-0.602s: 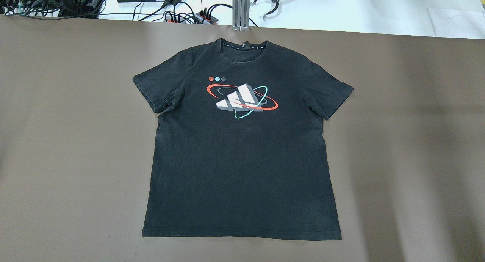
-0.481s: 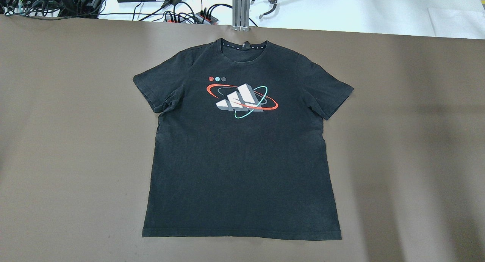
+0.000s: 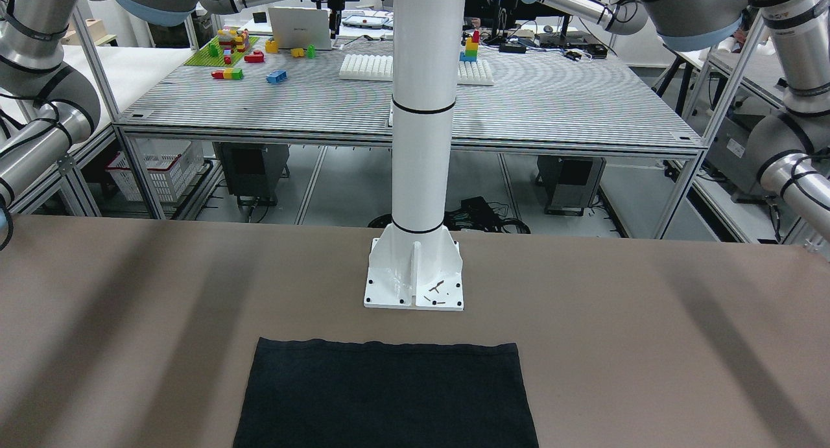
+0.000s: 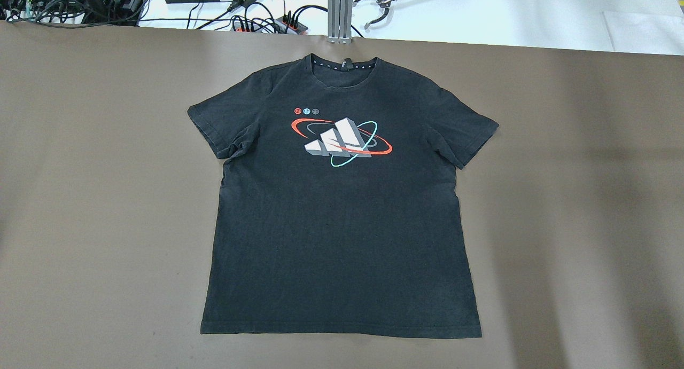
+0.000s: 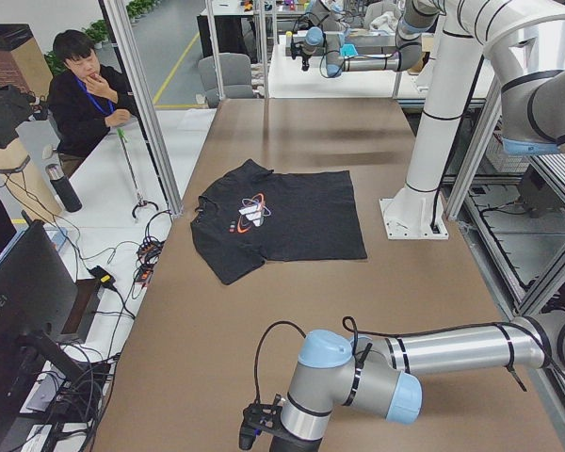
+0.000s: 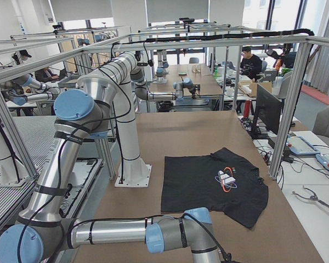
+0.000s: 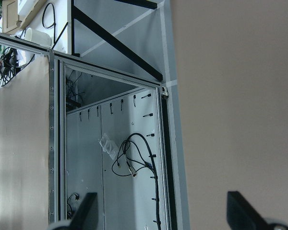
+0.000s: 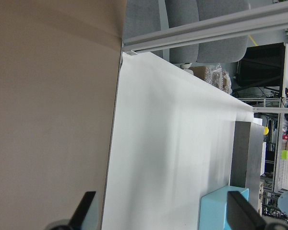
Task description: Fold clothes
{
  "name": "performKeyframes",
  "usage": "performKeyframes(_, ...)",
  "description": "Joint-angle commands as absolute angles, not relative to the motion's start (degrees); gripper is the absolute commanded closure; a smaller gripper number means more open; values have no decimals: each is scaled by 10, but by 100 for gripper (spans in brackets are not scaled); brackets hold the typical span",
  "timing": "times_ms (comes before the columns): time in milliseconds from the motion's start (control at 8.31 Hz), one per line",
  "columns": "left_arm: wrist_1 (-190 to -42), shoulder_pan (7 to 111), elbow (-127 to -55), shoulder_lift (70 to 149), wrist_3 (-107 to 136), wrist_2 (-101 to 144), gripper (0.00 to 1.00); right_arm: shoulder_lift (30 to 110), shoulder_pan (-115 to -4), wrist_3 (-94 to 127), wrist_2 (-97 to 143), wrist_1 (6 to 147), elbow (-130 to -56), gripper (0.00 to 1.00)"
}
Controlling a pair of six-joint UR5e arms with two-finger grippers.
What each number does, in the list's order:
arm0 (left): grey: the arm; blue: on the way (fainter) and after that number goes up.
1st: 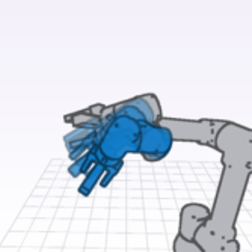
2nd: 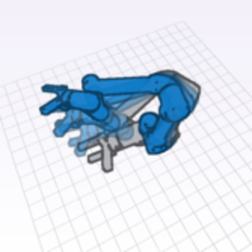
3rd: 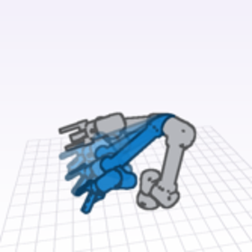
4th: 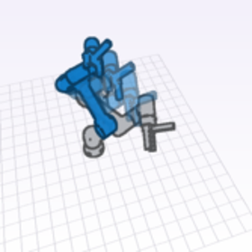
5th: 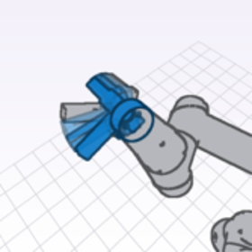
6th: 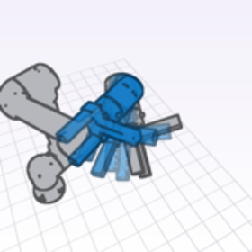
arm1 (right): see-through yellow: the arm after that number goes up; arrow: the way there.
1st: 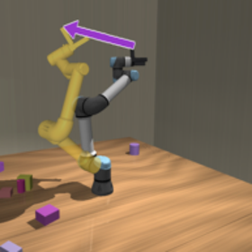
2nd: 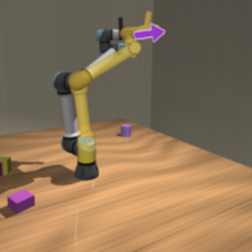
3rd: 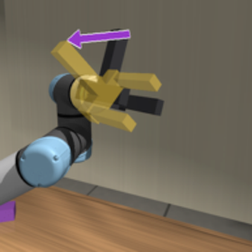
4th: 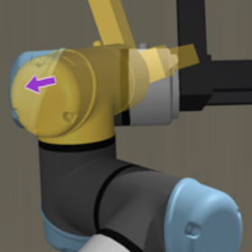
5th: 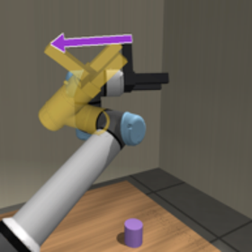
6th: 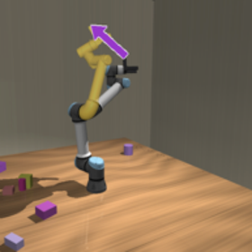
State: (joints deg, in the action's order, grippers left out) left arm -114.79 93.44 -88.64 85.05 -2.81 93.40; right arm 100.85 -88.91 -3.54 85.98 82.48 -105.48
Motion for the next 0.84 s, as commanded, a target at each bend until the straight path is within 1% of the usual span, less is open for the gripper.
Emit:
performKeyframes(0, -1149, 933, -888, 852, -29, 934, 6, 1009, -888, -37, 883, 821, -1063, 6)
performKeyframes(120, -1149, 934, -888, 856, -29, 934, 6, 1008, -888, -38, 898, 820, -1066, 6)
performKeyframes(241, -1156, 933, -889, 859, -29, 934, 6, 1006, -887, -38, 906, 820, -1084, 6)
performKeyframes(481, -1158, 933, -923, 860, -28, 959, 6, 1003, -886, -37, 907, 819, -1122, 6)
performKeyframes(722, -1164, 932, -918, 872, -21, 962, 6, 992, -885, -29, 925, 822, -1123, 6)
